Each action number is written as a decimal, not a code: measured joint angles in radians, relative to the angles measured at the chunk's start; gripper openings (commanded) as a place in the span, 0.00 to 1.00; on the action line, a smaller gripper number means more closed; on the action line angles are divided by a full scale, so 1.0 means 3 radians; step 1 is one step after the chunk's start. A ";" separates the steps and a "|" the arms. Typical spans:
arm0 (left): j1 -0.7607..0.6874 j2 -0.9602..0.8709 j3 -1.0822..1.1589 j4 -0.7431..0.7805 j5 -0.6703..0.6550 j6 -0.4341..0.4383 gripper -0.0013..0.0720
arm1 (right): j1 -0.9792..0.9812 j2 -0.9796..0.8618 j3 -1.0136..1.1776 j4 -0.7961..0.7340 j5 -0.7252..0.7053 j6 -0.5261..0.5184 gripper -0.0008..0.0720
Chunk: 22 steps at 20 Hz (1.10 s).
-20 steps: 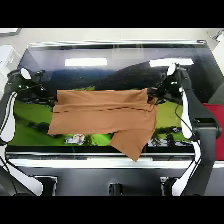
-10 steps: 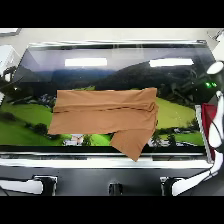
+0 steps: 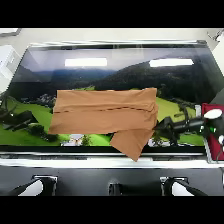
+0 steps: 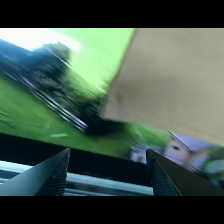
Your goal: Fold the clothes and pants, and hang the long-sleeved shirts on hangers.
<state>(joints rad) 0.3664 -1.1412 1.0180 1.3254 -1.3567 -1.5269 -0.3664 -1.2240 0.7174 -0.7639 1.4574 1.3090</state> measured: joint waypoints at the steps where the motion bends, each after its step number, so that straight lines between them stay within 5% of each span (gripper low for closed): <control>1: 0.0005 0.0047 -0.0067 -0.0071 0.0020 0.0000 0.78 | -0.0003 0.0121 -0.0191 0.0023 -0.0058 0.0001 0.67; 8: 0.0018 0.0154 -0.0221 -0.0374 0.0039 0.0056 0.78 | -0.0005 0.0463 -0.0983 0.0117 -0.0529 0.0038 0.67; 18: 0.0018 0.0161 -0.0238 -0.0443 0.0042 0.0064 0.78 | 0.0481 0.0341 -0.1111 0.0323 -0.1293 0.0178 0.66; 22: 0.0018 0.0161 -0.0238 -0.0444 0.0041 0.0065 0.78 | 0.0802 0.0172 -0.1113 0.0460 -0.1497 0.0244 0.49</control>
<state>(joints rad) 0.3717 -1.0927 0.9466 1.1923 -1.3445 -1.5074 -0.1257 -1.1725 0.3836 -0.6258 1.0084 1.3823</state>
